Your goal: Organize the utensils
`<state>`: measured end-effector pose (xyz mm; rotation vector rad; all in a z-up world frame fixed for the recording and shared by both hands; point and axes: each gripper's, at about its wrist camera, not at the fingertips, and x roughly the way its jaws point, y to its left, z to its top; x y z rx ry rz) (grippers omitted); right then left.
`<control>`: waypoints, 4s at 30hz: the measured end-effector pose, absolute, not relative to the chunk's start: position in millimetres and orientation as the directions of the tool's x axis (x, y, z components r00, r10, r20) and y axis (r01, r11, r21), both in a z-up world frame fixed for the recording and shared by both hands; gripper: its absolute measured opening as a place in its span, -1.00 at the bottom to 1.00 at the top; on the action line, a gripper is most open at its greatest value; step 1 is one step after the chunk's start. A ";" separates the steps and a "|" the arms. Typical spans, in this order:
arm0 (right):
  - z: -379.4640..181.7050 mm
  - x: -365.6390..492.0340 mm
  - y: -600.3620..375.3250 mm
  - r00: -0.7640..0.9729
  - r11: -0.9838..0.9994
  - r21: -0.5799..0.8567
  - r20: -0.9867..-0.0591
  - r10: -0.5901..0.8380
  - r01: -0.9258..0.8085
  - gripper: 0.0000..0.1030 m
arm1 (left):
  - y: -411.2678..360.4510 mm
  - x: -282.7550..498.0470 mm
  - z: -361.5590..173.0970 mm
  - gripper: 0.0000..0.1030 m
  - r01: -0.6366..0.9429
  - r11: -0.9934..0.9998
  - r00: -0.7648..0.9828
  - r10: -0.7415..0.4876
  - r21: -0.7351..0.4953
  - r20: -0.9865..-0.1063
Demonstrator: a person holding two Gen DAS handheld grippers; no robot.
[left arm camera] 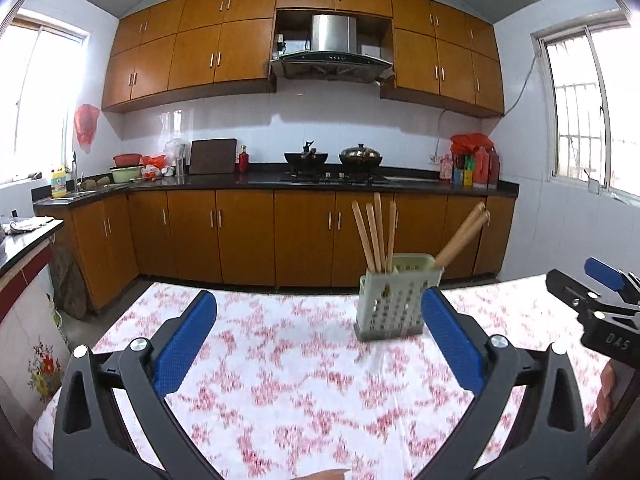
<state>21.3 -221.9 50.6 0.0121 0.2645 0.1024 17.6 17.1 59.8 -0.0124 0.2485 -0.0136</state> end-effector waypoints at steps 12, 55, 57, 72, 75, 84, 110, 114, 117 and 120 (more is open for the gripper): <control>6.9 3.9 -209.2 0.944 0.993 -0.013 -0.311 0.108 -0.118 0.92 | 19.3 7.2 12.0 0.96 0.007 0.999 0.942 -0.021 -0.045 -0.334; -9.3 10.0 -219.5 0.929 0.995 0.027 -0.358 0.096 -0.092 0.92 | 7.7 2.4 0.7 0.96 0.004 1.000 0.937 -0.015 -0.031 -0.348; -9.4 10.0 -219.6 0.928 0.995 0.028 -0.359 0.096 -0.092 0.92 | 7.4 2.3 0.9 0.96 0.005 0.999 0.937 -0.015 -0.031 -0.349; -9.2 10.2 -219.6 0.928 0.995 0.029 -0.359 0.096 -0.092 0.92 | 7.2 2.4 0.9 0.96 0.007 0.999 0.937 -0.017 -0.031 -0.350; -9.3 10.4 -219.7 0.928 0.995 0.029 -0.360 0.096 -0.092 0.92 | 6.8 2.3 1.0 0.96 0.007 0.999 0.937 -0.017 -0.031 -0.349; -10.3 10.6 -219.3 0.928 0.995 0.032 -0.361 0.096 -0.090 0.92 | 6.3 2.1 1.4 0.96 0.007 0.999 0.936 -0.017 -0.032 -0.351; -10.2 11.0 -218.5 0.927 0.995 0.034 -0.363 0.096 -0.090 0.92 | 5.6 2.0 2.0 0.96 0.006 1.000 0.936 -0.016 -0.031 -0.351; -10.0 11.1 -218.4 0.927 0.995 0.035 -0.363 0.096 -0.090 0.92 | 5.5 2.1 1.9 0.96 0.005 1.000 0.936 -0.015 -0.031 -0.351; -9.8 11.1 -218.4 0.927 0.995 0.035 -0.362 0.096 -0.089 0.92 | 5.6 2.2 1.9 0.96 0.005 0.999 0.936 -0.016 -0.032 -0.351; -9.6 11.2 -218.6 0.927 0.995 0.035 -0.363 0.096 -0.089 0.92 | 5.2 2.0 2.2 0.96 0.005 1.000 0.936 -0.016 -0.031 -0.351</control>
